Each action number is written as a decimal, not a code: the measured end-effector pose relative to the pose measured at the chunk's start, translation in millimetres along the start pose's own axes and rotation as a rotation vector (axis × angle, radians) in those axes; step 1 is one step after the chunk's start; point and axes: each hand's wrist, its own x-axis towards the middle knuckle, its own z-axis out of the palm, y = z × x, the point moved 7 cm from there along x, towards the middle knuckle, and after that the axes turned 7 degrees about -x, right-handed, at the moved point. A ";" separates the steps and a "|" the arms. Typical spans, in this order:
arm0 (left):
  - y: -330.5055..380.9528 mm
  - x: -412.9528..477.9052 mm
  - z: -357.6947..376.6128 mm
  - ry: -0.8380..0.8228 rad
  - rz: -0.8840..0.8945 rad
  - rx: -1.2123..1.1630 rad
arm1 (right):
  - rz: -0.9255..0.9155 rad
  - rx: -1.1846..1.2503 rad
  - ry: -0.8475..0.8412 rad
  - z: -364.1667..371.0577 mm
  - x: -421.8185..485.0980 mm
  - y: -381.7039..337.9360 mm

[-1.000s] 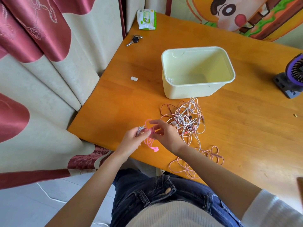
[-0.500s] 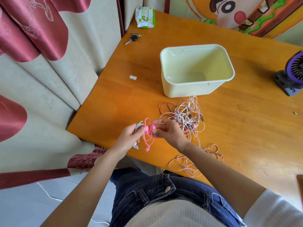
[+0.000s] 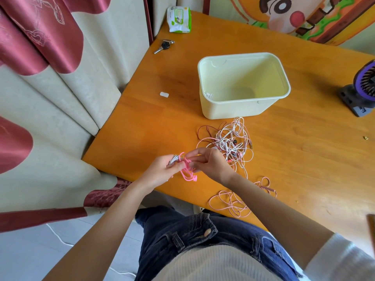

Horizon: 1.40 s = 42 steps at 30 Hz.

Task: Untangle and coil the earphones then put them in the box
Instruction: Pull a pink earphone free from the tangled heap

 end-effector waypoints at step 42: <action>-29.1 20.0 -41.0 0.389 -0.003 0.424 | 0.091 0.274 0.367 -55.6 -5.3 24.4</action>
